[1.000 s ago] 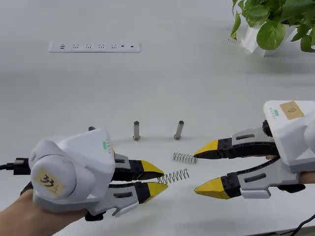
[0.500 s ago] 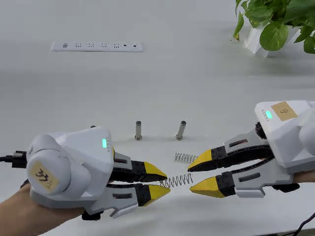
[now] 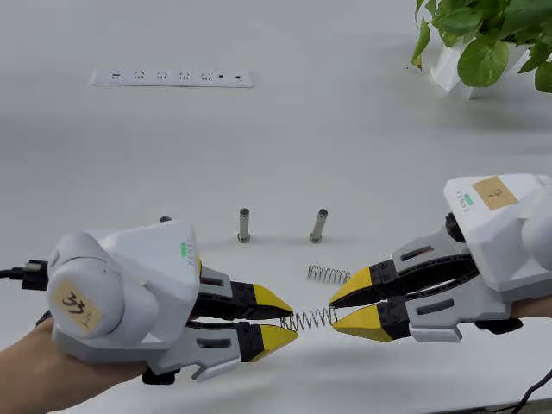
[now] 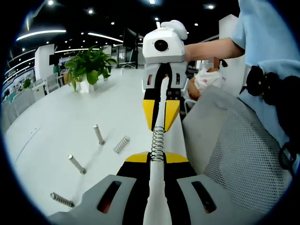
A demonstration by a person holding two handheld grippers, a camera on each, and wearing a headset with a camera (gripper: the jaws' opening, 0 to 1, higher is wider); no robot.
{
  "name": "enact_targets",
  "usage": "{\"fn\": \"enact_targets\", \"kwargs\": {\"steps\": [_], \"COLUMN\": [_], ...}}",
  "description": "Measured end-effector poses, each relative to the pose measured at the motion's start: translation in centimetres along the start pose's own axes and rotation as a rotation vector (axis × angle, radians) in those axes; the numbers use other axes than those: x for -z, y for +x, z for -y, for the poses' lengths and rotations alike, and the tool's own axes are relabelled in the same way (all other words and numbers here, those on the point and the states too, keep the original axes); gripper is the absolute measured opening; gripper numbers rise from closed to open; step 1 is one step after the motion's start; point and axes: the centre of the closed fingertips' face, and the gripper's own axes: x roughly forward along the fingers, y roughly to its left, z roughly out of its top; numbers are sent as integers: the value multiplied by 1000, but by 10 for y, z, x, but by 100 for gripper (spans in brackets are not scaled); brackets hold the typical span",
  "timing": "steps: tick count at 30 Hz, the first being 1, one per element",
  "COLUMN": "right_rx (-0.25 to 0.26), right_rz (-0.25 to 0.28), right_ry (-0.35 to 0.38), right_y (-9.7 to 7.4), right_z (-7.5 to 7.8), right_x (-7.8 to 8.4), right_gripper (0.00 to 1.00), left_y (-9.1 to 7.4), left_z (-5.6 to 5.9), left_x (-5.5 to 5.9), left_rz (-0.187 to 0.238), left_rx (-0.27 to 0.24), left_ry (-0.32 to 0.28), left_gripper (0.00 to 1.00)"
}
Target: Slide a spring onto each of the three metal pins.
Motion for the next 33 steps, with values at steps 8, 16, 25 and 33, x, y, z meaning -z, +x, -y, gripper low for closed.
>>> {"fn": "enact_targets", "kwargs": {"steps": [8,16,25,33], "right_rx": [11,26,31,33], "right_rz": [-35,-67,-89,-113], "right_ry": [-35,-100,-162,-213], "right_y": [-2,-3,0,2], "right_z": [0,0,-1,-1], "right_x": [-6,-16,-29,-33], "right_gripper": [7,6,6,6], "left_y": [1,3,5,5], "left_z": [0,-1,-3,-4], "left_x": [1,4,5,5], "left_rz": [-4,-18,-21,-20], "left_rx": [-1,-9,-17,-23], "left_ry": [-8,-10,-16,-20], "left_gripper": [7,7,6,6]}}
